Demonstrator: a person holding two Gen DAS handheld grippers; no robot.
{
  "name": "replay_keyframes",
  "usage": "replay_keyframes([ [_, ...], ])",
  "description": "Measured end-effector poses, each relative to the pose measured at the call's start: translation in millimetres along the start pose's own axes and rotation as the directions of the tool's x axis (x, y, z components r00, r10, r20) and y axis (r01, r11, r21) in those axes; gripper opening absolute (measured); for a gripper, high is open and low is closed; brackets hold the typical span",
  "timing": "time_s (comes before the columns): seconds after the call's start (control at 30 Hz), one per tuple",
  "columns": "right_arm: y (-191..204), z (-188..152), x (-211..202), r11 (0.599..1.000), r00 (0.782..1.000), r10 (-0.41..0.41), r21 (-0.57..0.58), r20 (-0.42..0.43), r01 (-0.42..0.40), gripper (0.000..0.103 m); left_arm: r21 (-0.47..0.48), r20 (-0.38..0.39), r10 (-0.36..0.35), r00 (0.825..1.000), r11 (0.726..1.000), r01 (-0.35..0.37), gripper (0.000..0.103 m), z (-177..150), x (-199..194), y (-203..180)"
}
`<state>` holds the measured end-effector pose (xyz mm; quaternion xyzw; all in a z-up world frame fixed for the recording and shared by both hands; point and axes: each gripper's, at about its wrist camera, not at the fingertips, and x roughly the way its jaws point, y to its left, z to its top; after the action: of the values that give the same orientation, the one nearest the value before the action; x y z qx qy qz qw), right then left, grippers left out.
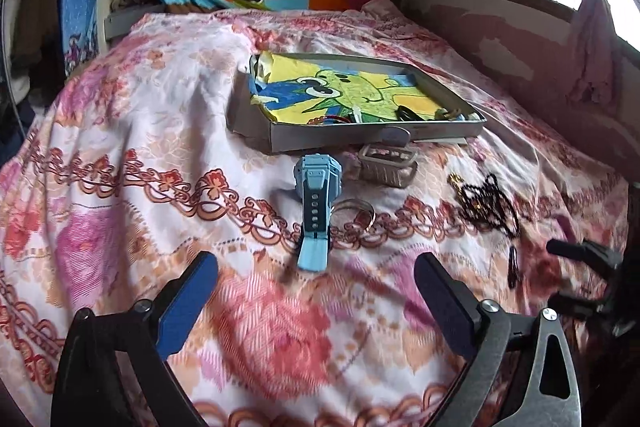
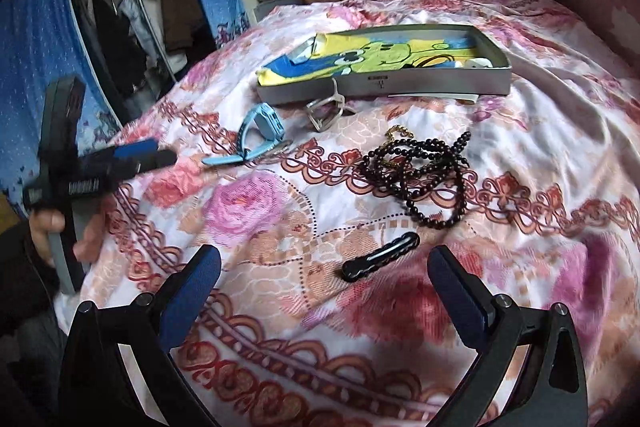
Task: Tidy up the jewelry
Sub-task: 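Grasp the blue watch by its band with the left tool, then lift the blue watch with the left tool while the right tool grasps the black hair clip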
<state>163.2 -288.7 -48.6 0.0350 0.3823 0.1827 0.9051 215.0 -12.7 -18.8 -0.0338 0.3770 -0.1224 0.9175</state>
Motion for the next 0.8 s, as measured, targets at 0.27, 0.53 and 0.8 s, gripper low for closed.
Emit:
replay_keyframes([
  [0.27, -14, 8, 35, 0.997, 0.992, -0.056, 0.038, -0.117, 0.06, 0.09, 0.002, -0.063, 0.014, 0.998, 1.0, -0.014, 0.076, 20, 52, -4],
  [0.53, -7, 4, 43, 0.996, 0.983, -0.075, 0.035, -0.165, 0.082, 0.067, -0.033, -0.13, 0.02, 0.991, 0.999, -0.025, 0.041, 24, 82, 1],
  [0.8, -5, 3, 48, 0.998, 0.986, -0.036, 0.048, -0.165, 0.045, 0.053, -0.063, -0.126, -0.007, 0.992, 0.998, -0.001, 0.018, 24, 88, 5],
])
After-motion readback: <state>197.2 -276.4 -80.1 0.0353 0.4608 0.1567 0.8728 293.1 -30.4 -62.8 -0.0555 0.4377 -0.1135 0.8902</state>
